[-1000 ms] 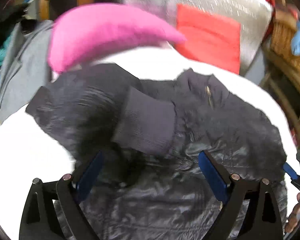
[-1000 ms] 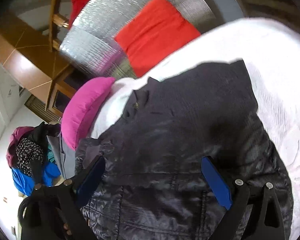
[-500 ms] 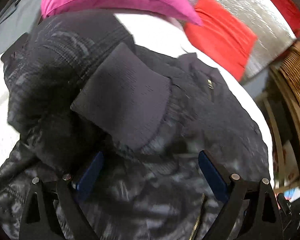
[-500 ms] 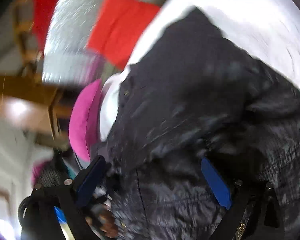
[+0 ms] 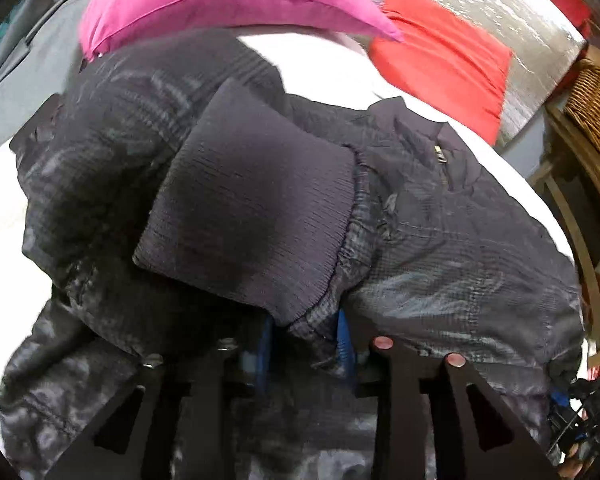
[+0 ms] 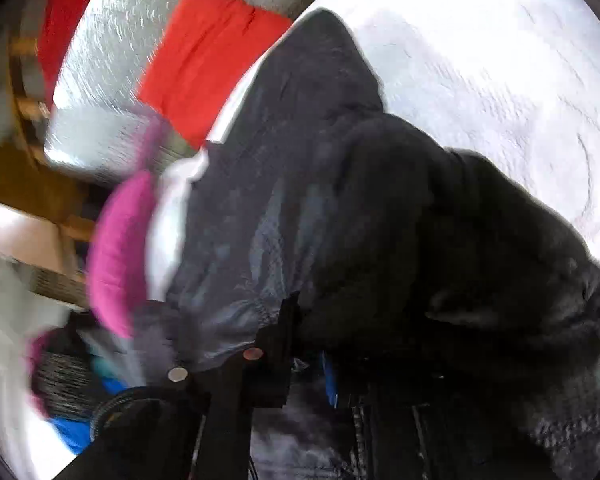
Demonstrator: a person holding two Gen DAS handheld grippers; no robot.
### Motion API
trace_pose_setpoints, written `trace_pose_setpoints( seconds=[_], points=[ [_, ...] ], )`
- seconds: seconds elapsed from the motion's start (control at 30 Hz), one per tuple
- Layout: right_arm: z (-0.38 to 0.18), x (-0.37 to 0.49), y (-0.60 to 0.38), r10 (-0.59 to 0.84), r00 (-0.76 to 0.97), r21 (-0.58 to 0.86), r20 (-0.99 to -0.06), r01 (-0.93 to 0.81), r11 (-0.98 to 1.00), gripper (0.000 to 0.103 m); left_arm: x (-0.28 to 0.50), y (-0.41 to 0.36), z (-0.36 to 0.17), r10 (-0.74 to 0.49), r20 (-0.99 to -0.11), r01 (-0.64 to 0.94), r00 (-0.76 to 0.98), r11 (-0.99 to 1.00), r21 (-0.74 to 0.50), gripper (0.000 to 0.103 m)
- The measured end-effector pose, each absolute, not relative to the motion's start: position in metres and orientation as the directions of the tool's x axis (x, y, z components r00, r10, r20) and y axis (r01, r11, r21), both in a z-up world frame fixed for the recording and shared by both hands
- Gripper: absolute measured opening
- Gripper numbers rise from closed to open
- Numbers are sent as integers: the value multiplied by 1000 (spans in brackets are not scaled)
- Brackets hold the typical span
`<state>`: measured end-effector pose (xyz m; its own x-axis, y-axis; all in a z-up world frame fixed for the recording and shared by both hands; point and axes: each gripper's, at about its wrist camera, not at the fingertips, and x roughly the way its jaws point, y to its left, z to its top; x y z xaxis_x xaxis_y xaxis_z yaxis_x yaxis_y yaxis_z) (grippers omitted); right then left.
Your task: Fold large clothes
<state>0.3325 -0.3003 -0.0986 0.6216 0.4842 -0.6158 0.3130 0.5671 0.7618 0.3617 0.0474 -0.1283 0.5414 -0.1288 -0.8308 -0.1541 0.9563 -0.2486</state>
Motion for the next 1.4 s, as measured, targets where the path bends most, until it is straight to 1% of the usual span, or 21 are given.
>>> trace_pose_setpoints(
  seconds=[0.03,0.07,0.1,0.23,0.3,0.4,0.47,0.53,0.6,0.67,0.73,0.87,0.9,0.93,0.97,1.0,1.03,1.13,1.2,1.33,1.4],
  points=[
    [-90,328,-302,490,627,765,-606,291,574,63,358,49,-125,-127,-835,-158,535,956,-247,52],
    [-80,321,-303,497,630,768,-597,268,582,71,354,53,-119,-135,-839,-161,528,954,-255,55],
    [-73,316,-303,503,630,767,-592,251,590,74,346,56,-113,-145,-832,-150,536,953,-263,56],
    [-38,293,-301,507,638,738,-579,146,659,74,315,65,-92,-90,-807,-110,584,976,-188,57],
    [-19,296,-302,487,672,715,-558,92,693,74,305,59,-77,-19,-771,-107,637,988,-113,57],
    [-11,325,-307,468,697,699,-543,67,712,74,317,44,-65,-60,-718,-43,693,991,-124,59],
    [-16,346,-307,437,691,659,-576,76,748,74,334,29,-67,-69,-717,-13,693,994,-108,60],
    [-40,362,-312,425,643,635,-637,125,762,74,348,18,-77,-86,-725,15,683,994,-104,62],
    [-68,371,-318,387,590,596,-708,205,777,74,372,14,-108,-69,-801,0,595,996,-86,62],
    [-73,371,-317,390,599,594,-699,183,783,74,381,10,-125,-38,-816,18,577,999,-34,65],
    [-61,370,-311,367,605,568,-707,176,804,74,378,9,-117,-39,-805,42,591,999,-18,65],
    [-22,368,-286,372,670,543,-643,56,838,74,370,22,-91,-96,-760,36,642,995,-95,66],
    [-19,371,-282,380,676,546,-632,40,837,81,365,29,-85,-109,-752,43,650,993,-108,66],
    [-23,377,-276,374,670,533,-641,38,845,90,358,37,-78,-119,-746,41,656,992,-122,66],
    [-31,382,-272,363,649,514,-668,50,856,94,353,48,-72,-130,-736,32,664,989,-146,67],
    [-50,395,-269,356,582,483,-731,75,872,96,348,63,-66,-147,-728,21,670,984,-179,71],
    [-67,402,-269,347,529,464,-774,101,880,95,345,78,-61,-163,-722,7,673,977,-213,73],
    [-55,393,-263,325,588,437,-741,54,898,95,338,125,-53,-196,-694,-40,693,950,-308,78],
    [-37,378,-257,315,629,424,-711,26,905,95,338,177,-52,-181,-675,-114,715,923,-368,82],
    [-15,337,-235,336,686,408,-645,-62,911,95,346,285,-72,-132,-663,-330,737,785,-523,83],
    [-18,320,-219,361,681,410,-637,-98,907,95,361,326,-95,-198,-675,-389,711,689,-612,81]
  ],
)
